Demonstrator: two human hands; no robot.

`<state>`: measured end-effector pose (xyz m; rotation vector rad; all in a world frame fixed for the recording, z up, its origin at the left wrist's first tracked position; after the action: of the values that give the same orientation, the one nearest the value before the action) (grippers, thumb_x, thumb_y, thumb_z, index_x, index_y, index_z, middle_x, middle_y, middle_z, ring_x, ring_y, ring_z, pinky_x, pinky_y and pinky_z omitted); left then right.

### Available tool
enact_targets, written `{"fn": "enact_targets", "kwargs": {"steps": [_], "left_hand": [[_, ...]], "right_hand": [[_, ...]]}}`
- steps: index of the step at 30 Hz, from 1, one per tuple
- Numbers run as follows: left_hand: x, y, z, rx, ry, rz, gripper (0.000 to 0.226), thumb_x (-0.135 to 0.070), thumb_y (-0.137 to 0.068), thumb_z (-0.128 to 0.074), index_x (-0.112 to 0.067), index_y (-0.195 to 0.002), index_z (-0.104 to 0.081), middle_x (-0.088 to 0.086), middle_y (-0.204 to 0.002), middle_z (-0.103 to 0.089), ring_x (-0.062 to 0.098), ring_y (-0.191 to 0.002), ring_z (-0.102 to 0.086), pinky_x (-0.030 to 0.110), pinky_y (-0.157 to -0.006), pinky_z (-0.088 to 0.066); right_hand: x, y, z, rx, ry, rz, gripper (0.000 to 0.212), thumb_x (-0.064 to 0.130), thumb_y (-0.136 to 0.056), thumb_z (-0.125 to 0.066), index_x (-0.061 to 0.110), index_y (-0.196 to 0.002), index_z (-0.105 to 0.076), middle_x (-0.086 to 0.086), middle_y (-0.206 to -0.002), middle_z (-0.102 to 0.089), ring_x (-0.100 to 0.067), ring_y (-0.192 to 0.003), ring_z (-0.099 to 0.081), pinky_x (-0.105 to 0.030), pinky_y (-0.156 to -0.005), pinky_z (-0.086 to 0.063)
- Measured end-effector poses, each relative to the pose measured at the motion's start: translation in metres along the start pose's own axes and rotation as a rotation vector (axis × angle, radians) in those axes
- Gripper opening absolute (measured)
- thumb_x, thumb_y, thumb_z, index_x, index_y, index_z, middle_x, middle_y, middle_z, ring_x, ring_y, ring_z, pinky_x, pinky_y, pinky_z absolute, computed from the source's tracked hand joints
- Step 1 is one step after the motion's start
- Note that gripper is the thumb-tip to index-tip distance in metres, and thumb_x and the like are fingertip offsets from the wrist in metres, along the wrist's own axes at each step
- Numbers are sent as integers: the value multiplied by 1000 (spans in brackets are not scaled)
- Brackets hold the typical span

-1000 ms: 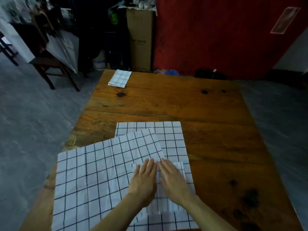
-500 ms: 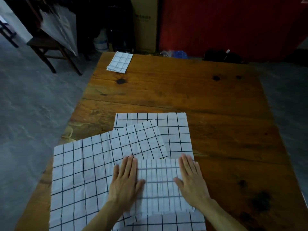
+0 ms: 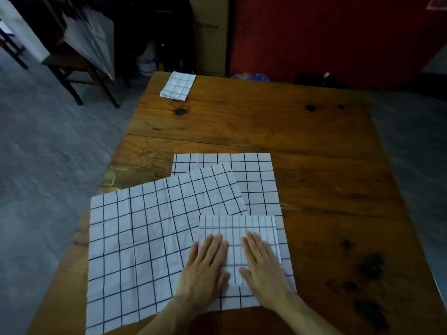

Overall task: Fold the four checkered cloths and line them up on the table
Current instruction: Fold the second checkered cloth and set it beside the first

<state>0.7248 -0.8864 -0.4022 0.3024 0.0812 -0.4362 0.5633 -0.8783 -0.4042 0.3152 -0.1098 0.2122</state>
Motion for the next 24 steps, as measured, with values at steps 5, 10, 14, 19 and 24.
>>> {"fn": "enact_targets", "kwargs": {"steps": [5,10,14,19,24], "left_hand": [[45,29,-6,-6,-58,51,67,-56,-103,-22,-16,-157,-21,7,-165,-14,28,-152,-14,52,-115,-14],[43,23,4,-15,-30,83,73,-56,-100,-29,-11,-156,-19,9,-164,-18,28,-152,-8,50,-117,-9],[23,3,30,-35,41,33,74,-52,-101,-30,-12,-157,-1,8,-166,-2,28,-153,3,45,-123,4],[-3,-39,59,-53,73,-28,67,-43,-102,-37,-15,-157,-13,4,-166,-8,25,-153,-2,42,-122,1],[-2,-57,63,-51,63,-74,47,-31,-92,-57,-20,-137,-49,0,-147,-43,23,-136,-41,41,-113,-33]], "right_hand": [[-38,22,-1,3,45,-54,72,60,-101,-7,17,-156,9,-3,-164,16,-20,-151,12,-40,-117,-1],[-44,29,7,-7,-18,-114,70,58,-100,-7,17,-155,9,-4,-163,18,-17,-149,22,-39,-119,8],[-28,14,35,-84,-156,-133,65,42,-104,-31,15,-156,-2,-2,-162,13,-17,-150,16,-36,-123,4],[-10,-21,52,-90,-210,-77,61,39,-105,-33,18,-157,-8,0,-165,3,-15,-151,8,-33,-123,0],[-20,-35,57,-86,-196,-57,50,38,-101,-43,20,-147,-35,2,-155,-30,-15,-146,-22,-33,-121,-19]]}}
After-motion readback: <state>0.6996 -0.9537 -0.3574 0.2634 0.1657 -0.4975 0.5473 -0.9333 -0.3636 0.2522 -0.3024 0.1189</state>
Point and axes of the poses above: each hand's wrist, its own y-axis away from the middle knuckle, its own z-axis out of the back of the hand, x = y × z, the point moved 7 cm from there along -y, towards the middle knuckle
